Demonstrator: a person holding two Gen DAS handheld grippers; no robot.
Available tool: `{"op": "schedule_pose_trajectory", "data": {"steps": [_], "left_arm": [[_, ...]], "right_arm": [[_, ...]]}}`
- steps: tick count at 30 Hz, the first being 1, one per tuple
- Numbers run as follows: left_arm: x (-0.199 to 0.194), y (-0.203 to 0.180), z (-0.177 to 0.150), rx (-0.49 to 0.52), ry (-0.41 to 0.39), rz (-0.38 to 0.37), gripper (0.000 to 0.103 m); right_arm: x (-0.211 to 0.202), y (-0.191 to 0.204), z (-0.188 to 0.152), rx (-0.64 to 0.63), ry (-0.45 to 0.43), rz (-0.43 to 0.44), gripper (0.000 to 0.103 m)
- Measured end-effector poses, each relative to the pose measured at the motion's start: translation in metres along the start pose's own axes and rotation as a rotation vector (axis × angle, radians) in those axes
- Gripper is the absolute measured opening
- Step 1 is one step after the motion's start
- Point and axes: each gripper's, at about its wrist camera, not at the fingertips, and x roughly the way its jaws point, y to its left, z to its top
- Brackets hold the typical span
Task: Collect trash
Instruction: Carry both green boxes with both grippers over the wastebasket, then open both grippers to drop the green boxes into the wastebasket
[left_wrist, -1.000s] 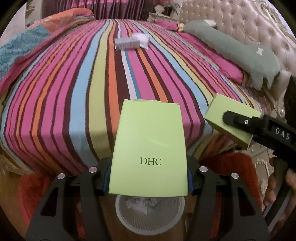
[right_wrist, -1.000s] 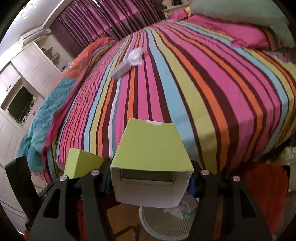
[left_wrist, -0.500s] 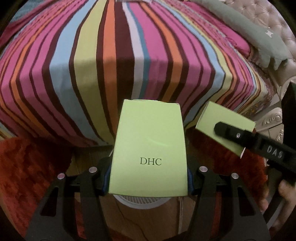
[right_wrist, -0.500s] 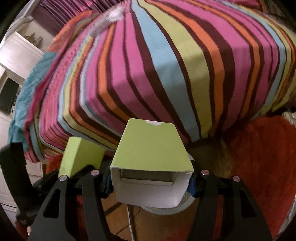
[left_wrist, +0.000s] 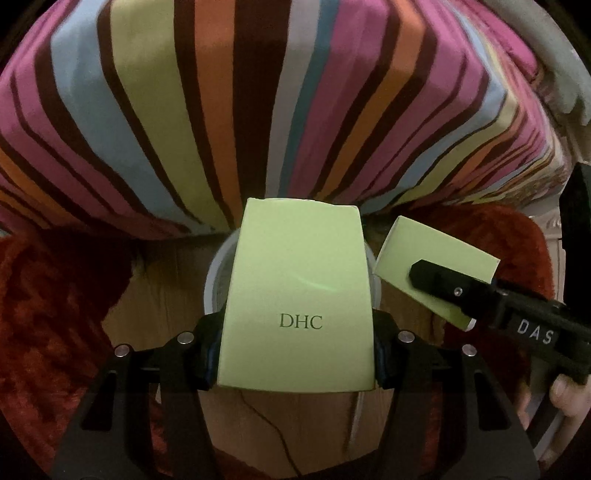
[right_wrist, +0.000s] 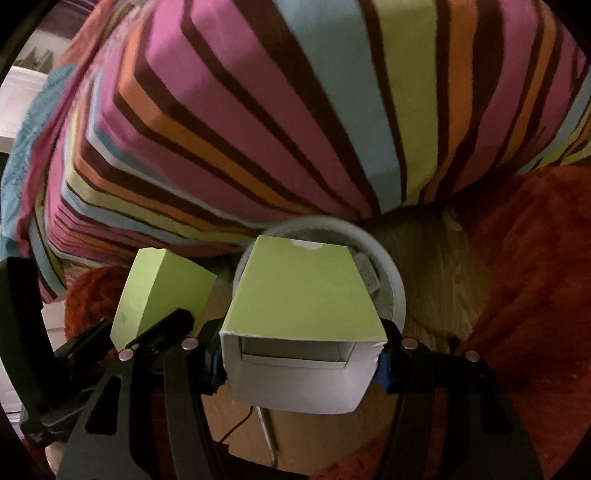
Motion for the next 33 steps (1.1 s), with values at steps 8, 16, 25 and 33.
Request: {"op": "schedule_pose_trajectory", "data": {"steps": [8, 16, 25, 33], "left_arm": [[0.034, 0.008, 0.004, -0.040, 0.116, 0.009, 0.058], [0.061, 0.011, 0.007, -0.046, 0.207, 0.027, 0.058], [0.077, 0.016, 0.004, -0.067, 0.287, 0.052, 0.076], [0.075, 0.013, 0.002, -0.048, 0.282, 0.070, 0.079]], "right_arm": [[0.037, -0.015, 0.007, 0.099, 0.133, 0.006, 0.057], [0.063, -0.017, 0.007, 0.145, 0.203, -0.013, 0.057], [0.077, -0.020, 0.007, 0.167, 0.241, -0.048, 0.085], [0.074, -0.025, 0.005, 0.199, 0.225, -0.052, 0.089]]}}
